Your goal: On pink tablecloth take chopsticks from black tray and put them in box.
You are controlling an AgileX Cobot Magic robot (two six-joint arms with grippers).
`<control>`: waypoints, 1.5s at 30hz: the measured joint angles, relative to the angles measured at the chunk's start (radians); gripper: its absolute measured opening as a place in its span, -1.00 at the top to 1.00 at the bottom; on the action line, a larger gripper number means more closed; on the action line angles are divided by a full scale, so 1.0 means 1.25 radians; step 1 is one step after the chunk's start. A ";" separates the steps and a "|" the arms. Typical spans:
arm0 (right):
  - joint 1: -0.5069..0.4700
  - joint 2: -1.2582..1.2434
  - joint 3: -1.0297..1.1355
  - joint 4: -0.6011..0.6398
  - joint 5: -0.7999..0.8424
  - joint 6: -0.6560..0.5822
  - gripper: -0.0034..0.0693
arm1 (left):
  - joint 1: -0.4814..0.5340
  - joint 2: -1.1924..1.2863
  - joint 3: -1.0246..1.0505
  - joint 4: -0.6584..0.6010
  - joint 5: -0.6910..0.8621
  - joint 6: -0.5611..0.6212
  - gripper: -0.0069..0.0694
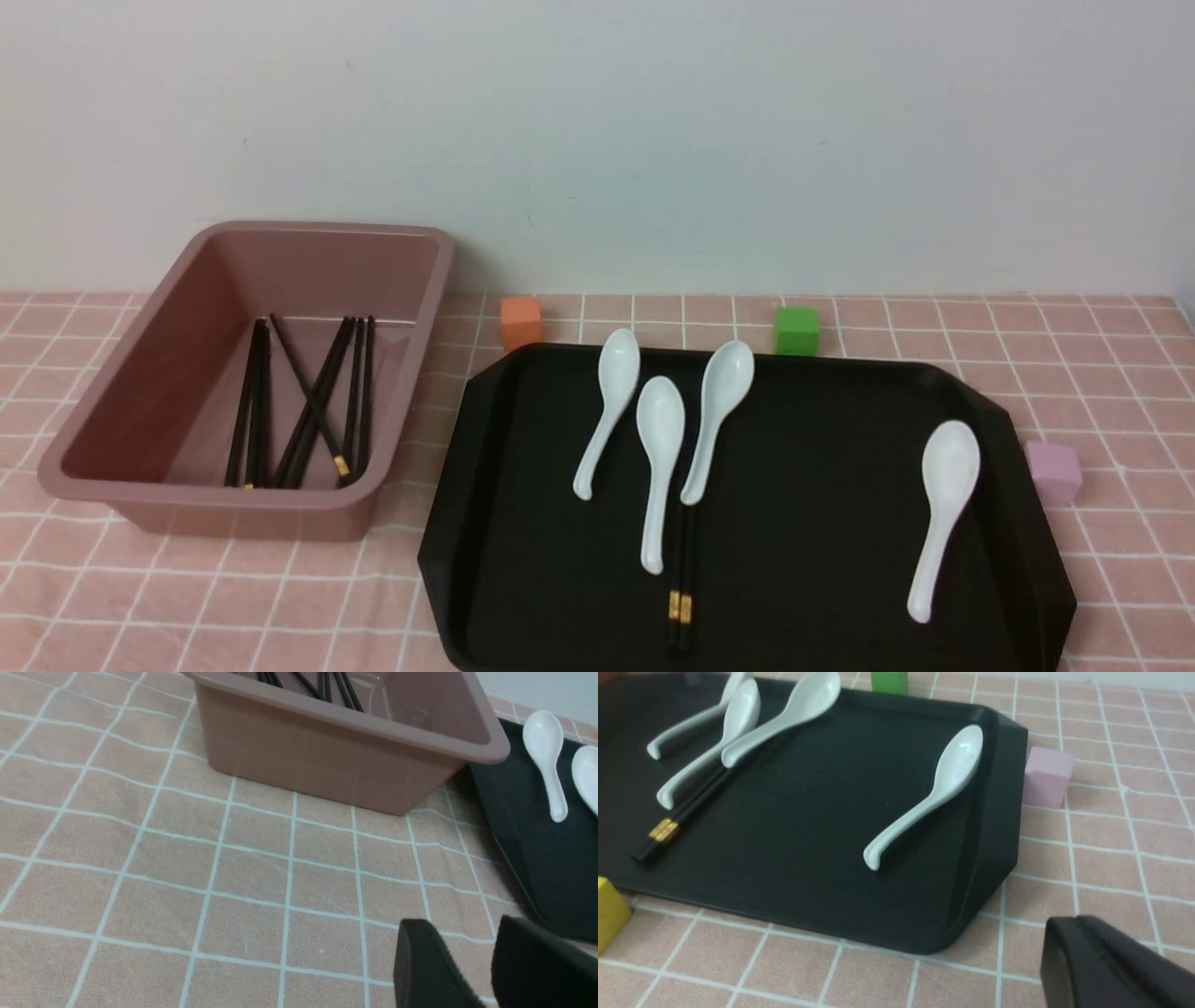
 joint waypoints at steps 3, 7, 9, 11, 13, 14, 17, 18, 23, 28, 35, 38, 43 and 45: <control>0.000 0.000 0.001 0.000 -0.001 0.000 0.94 | 0.000 0.000 0.000 0.000 0.000 0.000 0.19; 0.000 0.000 0.001 0.000 -0.001 0.000 0.93 | 0.000 0.000 0.000 0.000 0.000 0.000 0.19; 0.000 0.000 0.001 0.000 -0.001 0.000 0.93 | 0.000 0.000 0.000 0.000 0.000 0.000 0.19; 0.000 0.000 0.001 0.000 -0.001 0.000 0.93 | 0.000 0.000 0.000 0.000 0.000 0.000 0.19; 0.000 0.000 0.001 0.000 -0.002 0.000 0.92 | 0.000 0.000 0.000 0.000 0.000 0.000 0.19; 0.000 0.000 0.001 0.000 -0.002 0.000 0.92 | 0.000 0.000 0.000 0.000 0.000 0.000 0.19; 0.000 0.000 0.001 0.000 -0.002 0.000 0.92 | 0.000 0.000 0.000 0.000 0.000 0.000 0.19; 0.000 0.000 0.001 0.000 -0.004 0.000 0.92 | 0.000 0.000 0.000 0.000 0.000 0.000 0.19; 0.000 0.000 0.001 0.000 -0.006 0.000 0.91 | 0.000 0.000 0.000 0.000 0.000 0.000 0.19; 0.000 0.000 0.001 0.000 -0.006 0.000 0.90 | 0.000 0.000 0.000 0.000 0.000 0.000 0.19; 0.000 0.000 0.002 0.000 -0.006 0.000 0.89 | 0.000 0.000 0.000 0.000 0.000 0.000 0.19; 0.000 0.000 0.002 0.000 -0.006 0.000 0.88 | 0.000 0.000 0.000 0.000 0.000 0.000 0.19; 0.000 0.000 0.002 -0.001 -0.006 0.000 0.87 | 0.000 0.000 0.000 0.000 0.000 0.000 0.19; 0.000 0.000 0.002 -0.001 -0.006 0.000 0.86 | 0.000 0.000 0.000 0.000 0.000 0.000 0.19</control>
